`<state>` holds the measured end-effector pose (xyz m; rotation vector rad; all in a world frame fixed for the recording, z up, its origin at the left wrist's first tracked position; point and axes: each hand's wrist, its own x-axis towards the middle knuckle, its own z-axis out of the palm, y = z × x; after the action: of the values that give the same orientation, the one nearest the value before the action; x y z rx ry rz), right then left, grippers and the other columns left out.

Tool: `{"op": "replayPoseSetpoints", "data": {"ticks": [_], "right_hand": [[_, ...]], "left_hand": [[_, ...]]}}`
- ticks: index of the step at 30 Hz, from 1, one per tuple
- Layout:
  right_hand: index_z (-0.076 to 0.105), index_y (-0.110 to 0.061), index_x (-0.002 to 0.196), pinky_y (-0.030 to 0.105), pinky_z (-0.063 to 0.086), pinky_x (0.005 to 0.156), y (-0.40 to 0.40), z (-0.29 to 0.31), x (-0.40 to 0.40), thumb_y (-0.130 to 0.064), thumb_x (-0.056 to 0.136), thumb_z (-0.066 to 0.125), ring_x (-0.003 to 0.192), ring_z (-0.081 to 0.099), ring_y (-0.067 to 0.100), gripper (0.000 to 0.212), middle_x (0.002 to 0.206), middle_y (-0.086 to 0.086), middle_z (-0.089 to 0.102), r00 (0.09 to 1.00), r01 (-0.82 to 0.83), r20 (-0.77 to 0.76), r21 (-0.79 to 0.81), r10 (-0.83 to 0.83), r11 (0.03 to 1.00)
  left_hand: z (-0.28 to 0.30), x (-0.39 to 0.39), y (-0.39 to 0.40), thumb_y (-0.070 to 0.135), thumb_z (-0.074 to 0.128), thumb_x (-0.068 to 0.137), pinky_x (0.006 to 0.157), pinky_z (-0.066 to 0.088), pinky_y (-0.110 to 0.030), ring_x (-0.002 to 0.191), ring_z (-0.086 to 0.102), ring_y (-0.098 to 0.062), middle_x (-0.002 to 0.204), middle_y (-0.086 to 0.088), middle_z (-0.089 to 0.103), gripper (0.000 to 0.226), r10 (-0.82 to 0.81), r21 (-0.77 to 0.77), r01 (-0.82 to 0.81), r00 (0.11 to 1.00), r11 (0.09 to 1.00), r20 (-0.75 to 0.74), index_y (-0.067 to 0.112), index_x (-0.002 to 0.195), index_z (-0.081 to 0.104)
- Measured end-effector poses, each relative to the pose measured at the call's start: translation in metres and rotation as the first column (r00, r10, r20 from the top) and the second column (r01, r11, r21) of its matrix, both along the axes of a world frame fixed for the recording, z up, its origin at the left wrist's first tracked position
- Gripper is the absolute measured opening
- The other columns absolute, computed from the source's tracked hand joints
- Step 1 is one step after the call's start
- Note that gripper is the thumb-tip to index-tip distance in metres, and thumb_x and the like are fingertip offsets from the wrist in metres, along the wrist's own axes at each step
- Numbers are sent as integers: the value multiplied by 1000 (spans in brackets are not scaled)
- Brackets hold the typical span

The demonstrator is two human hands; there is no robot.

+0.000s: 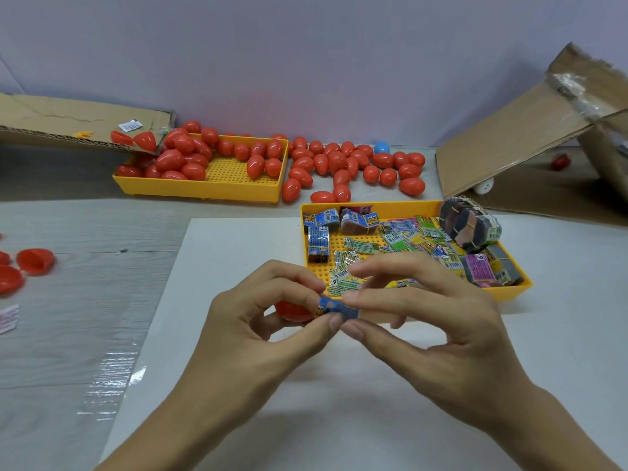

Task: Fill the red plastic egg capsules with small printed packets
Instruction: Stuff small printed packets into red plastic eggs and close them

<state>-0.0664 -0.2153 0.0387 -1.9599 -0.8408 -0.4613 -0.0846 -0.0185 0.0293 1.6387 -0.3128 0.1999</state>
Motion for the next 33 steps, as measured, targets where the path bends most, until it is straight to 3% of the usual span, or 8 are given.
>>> {"op": "replayPoseSetpoints", "data": {"ticks": [3,9,14,18,29,33], "right_hand": [[77,-12,91,26,48,56,-2,0,0,-17,82,78,86,66,12,10,109,5,68,999,26,38,-14,-25,1000],[78,-10,93,15,44,74,-1,-2,0,-16,83,77,83,65,14,12,106,4,71,981,104,174,-90,-87,991],[78,-11,93,16,45,70,-1,-2,-1,-17,83,77,84,66,15,12,106,3,71,982,108,161,-76,-95,991],[78,-12,89,22,47,54,-1,0,-1,-13,81,78,82,65,15,8,103,2,71,991,67,123,-50,-60,996],[73,-18,85,36,52,61,-3,3,-2,-16,82,69,95,65,17,5,117,-5,64,954,-70,-292,0,67,998],[75,-24,83,37,54,62,0,5,-2,-26,82,72,93,65,16,4,111,-6,66,938,-47,-340,63,66,997]], "left_hand": [[0,0,0,30,78,70,71,52,-21,85,67,-22,97,-2,67,16,19,-4,-19,1000,1000,-6,16,76,75],[0,-1,-2,31,79,68,68,51,-19,82,66,-18,95,-3,68,18,57,-38,-58,998,998,-18,14,73,74],[-1,-3,-5,24,87,67,66,50,-18,77,65,-15,93,-2,68,20,89,-55,-90,996,994,-18,11,72,74],[-1,-3,-5,30,80,65,66,51,-18,77,65,-14,94,-2,68,18,92,-67,-92,996,994,-6,15,74,74],[-2,-4,-5,26,77,73,73,54,-23,93,68,-24,98,-3,66,10,-12,-2,12,999,1000,37,23,82,79],[1,-5,-6,23,71,79,73,54,-22,94,68,-21,98,0,65,12,5,100,-19,990,995,141,22,88,79]]}}
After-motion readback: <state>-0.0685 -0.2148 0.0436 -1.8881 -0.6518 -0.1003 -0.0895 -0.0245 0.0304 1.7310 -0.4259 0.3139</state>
